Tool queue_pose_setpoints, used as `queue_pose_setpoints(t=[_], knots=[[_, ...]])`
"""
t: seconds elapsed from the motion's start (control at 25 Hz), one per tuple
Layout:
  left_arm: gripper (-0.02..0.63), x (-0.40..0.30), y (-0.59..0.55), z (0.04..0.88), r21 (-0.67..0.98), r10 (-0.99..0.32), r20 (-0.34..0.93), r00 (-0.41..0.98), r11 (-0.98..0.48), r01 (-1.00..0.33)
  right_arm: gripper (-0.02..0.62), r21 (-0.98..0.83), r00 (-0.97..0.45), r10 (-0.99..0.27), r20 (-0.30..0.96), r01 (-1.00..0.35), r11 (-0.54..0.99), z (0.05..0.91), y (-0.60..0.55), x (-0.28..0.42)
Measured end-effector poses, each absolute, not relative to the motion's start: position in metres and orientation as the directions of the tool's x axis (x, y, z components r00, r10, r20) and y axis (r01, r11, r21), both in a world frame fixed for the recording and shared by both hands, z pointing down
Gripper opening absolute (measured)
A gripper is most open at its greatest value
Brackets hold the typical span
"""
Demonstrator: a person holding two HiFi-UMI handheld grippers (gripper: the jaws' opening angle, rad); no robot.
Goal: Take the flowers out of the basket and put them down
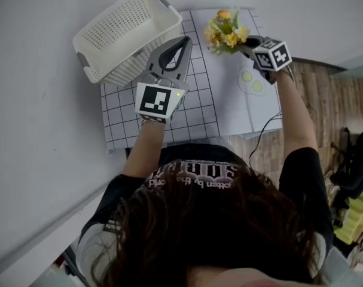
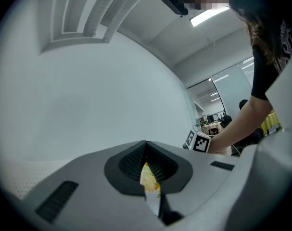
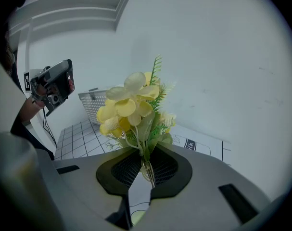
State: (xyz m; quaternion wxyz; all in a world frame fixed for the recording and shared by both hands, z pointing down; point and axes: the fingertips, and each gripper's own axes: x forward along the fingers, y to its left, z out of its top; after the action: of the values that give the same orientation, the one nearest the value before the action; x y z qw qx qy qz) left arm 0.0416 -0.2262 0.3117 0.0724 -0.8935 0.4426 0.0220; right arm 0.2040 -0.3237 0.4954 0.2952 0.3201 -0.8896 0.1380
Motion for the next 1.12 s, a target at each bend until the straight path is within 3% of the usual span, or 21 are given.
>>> queue_pose_setpoints(t=[0.68,1.12], knots=[[0.002,0.045,-0.217,0.331,-0.128,-0.799,-0.052,0.599,-0.59,-0.797,0.069,-0.075,-0.595,-0.459,0.659,-0.66,0.748,0.578,-0.288,0.219],[0.002,0.053,-0.217,0.338,-0.115,-0.787,-0.041,0.616,-0.608,-0.785,0.152,-0.079,-0.581,-0.477,0.66,-0.685,0.724,0.594,-0.28,0.226]])
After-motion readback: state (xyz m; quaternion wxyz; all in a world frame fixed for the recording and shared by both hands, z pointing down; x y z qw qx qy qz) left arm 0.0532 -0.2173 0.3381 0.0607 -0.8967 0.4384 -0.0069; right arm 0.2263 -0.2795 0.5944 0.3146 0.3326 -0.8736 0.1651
